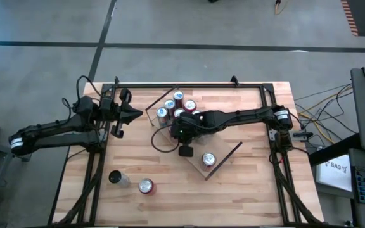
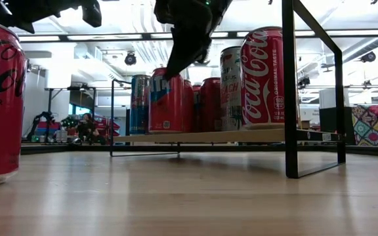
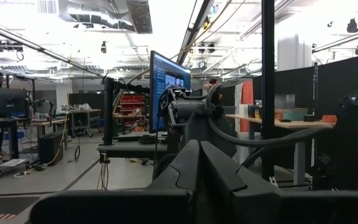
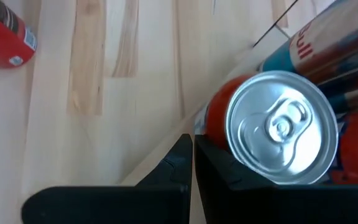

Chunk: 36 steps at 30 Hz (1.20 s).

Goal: Place canned beverage on shelf
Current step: Put the orange soda can on the shelf aligned with the orange soda can on the shelf

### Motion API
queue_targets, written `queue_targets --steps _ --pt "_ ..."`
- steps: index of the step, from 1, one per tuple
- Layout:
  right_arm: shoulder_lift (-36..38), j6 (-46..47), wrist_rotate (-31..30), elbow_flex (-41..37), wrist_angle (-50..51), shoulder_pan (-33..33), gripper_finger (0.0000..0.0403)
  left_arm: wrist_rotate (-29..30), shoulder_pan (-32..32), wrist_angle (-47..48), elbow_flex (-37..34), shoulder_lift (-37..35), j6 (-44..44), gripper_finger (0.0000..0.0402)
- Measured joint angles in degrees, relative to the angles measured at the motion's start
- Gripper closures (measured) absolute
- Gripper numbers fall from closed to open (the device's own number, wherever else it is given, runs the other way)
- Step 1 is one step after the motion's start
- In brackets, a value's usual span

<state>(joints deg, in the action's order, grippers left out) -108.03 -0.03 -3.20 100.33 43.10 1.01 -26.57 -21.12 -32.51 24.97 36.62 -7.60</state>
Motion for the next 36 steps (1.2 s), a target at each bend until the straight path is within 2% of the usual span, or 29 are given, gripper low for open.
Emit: queue_targets --steps 8,16,23,29,36 --pt "0.00 -0.23 -0.43 0.06 -1.58 -0.43 0.0394 0.00 -0.02 0.00 0.00 0.00 0.02 0.0402" --pt "0.26 1.22 0.11 2.25 6.67 -0.48 0.0394 0.00 -0.02 0.10 0.00 0.00 0.02 0.0402" --pt "-0.87 0.32 -0.12 1.67 3.16 -0.70 0.0394 0.01 -0.02 0.13 0.00 0.00 0.46 0.0402" --pt "-2.22 -0.75 -4.05 1.66 -0.47 -0.79 0.0394 0.02 -0.02 0.19 0.00 -0.02 0.48 0.0402" --pt "-2.17 -0.63 -4.52 1.66 -1.94 -0.94 0.0394 0.01 -0.02 0.39 0.00 -0.02 0.66 0.0402"
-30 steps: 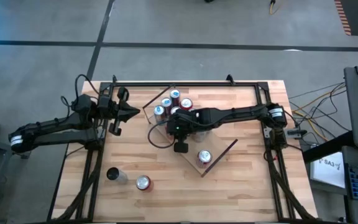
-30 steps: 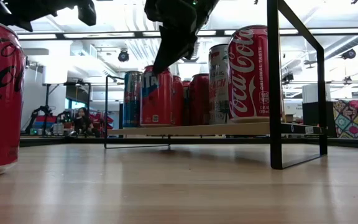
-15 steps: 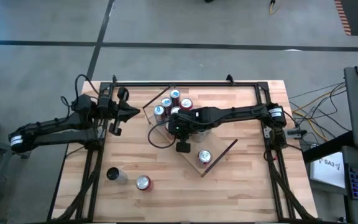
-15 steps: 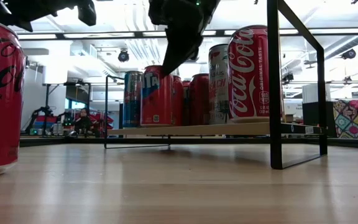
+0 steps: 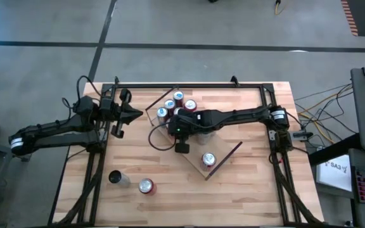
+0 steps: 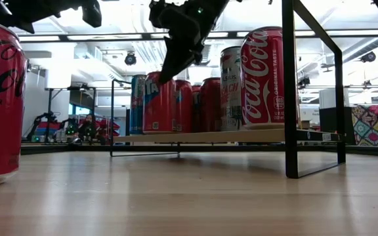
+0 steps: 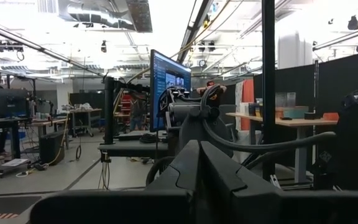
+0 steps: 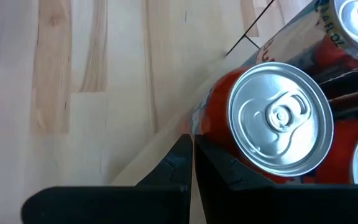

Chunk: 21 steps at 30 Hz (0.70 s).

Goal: Place canned beverage on shelf
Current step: Put the orange soda can on the shelf aligned with the orange soda can on the shelf

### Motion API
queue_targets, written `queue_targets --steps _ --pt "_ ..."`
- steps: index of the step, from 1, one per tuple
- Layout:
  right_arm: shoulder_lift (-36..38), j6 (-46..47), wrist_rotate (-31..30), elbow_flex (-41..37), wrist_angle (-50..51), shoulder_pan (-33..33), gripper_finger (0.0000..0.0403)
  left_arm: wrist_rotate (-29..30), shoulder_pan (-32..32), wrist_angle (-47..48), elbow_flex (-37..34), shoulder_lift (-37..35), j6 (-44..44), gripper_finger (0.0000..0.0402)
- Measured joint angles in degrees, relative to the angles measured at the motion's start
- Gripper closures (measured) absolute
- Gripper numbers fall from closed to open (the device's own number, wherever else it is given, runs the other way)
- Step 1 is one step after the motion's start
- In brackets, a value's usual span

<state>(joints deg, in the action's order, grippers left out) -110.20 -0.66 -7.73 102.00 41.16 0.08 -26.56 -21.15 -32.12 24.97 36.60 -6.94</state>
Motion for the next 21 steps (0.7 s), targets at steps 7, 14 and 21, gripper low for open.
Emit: queue_targets --steps 7,14,21 --pt "0.99 0.15 0.02 0.00 -0.04 0.00 0.0394 -0.01 0.00 0.00 0.00 0.00 0.00 0.0402" --pt "2.89 0.07 -3.50 0.00 0.44 -0.04 0.0394 -0.01 0.00 -0.02 0.00 0.00 0.02 0.0402" --pt "4.12 0.24 -5.31 0.00 0.51 -2.47 0.0394 0.02 0.00 -0.02 0.00 0.00 0.02 0.0402"
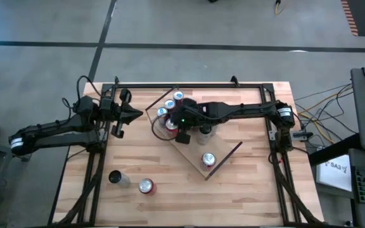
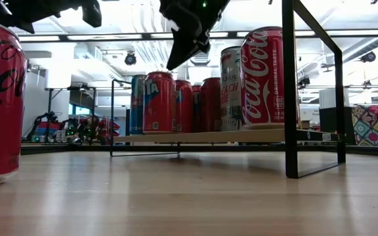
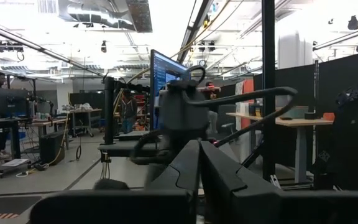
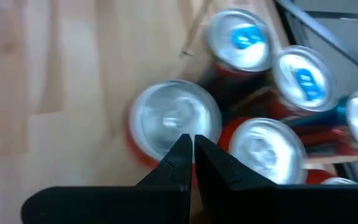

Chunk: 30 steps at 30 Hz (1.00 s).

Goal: Place canned beverage on shelf
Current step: Put the orange soda can on the shelf aligned with the orange soda can on the shelf

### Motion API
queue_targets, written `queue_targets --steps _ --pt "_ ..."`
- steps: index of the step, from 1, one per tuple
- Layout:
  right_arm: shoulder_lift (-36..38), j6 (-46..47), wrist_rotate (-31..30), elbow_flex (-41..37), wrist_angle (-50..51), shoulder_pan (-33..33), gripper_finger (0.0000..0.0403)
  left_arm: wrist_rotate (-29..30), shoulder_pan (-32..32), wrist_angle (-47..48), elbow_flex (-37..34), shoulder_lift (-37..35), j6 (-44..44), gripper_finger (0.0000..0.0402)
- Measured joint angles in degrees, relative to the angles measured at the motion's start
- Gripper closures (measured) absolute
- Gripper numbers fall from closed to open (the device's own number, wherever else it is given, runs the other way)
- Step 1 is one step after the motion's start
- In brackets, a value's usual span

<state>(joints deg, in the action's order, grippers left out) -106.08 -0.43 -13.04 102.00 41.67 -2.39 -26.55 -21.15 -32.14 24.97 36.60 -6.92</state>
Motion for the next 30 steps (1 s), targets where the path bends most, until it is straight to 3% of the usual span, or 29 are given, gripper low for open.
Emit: queue_targets --steps 12,26,30 --pt "1.72 -0.98 -0.53 0.00 0.92 -5.90 0.0394 -0.02 0.00 0.00 0.00 0.00 0.05 0.0402" --pt "6.18 -2.20 -0.22 0.02 2.16 -6.14 0.0394 0.00 0.00 0.42 0.00 0.56 0.46 0.0402" --pt "8.76 1.13 4.04 0.02 3.44 -6.05 0.0394 0.00 0.00 0.48 0.00 1.32 0.46 0.0402"
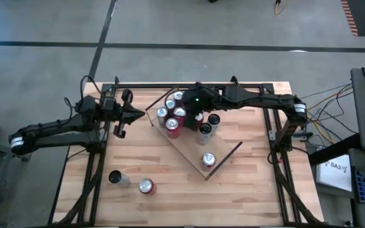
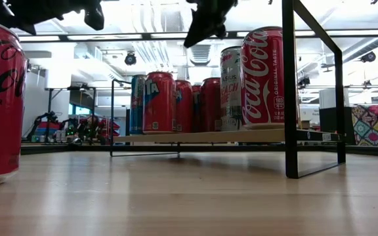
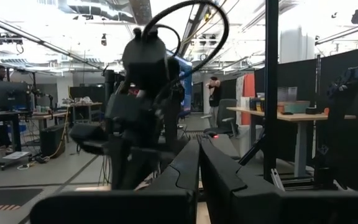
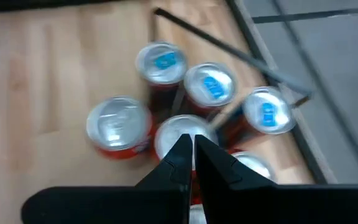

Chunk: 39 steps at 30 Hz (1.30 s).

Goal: Place canned beverage on shelf
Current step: Put the orange soda can on the shelf aligned with the orange soda can on the shelf

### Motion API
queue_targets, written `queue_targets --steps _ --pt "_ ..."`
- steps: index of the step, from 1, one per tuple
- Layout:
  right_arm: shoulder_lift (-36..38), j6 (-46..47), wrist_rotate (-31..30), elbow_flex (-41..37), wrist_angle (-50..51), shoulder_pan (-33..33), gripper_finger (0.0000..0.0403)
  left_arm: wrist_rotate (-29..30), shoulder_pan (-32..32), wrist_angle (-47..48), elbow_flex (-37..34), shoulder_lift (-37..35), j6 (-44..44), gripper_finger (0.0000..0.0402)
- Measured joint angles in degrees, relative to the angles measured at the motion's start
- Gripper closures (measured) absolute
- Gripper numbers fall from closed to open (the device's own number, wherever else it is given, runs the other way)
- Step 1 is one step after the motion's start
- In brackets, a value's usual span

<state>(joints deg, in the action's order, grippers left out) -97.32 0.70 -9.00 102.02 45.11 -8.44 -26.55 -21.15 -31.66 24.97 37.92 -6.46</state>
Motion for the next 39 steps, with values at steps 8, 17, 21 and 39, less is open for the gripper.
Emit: queue_targets --steps 8,17,21,39 --pt "2.45 7.17 3.17 0.00 9.13 -0.96 0.0394 0.40 0.00 -0.05 0.48 1.73 0.00 0.0402" --pt "2.41 9.32 3.59 -0.02 13.21 -0.06 0.0394 0.50 0.00 -0.07 0.92 2.72 0.00 0.0402" --pt "2.44 10.82 6.45 -0.02 13.39 0.02 0.0394 0.50 0.00 -0.05 1.07 3.27 0.00 0.0402" --pt "-0.35 5.12 6.54 -0.13 -0.28 3.62 0.0394 0.52 0.00 -0.07 1.27 3.22 0.00 0.0402"
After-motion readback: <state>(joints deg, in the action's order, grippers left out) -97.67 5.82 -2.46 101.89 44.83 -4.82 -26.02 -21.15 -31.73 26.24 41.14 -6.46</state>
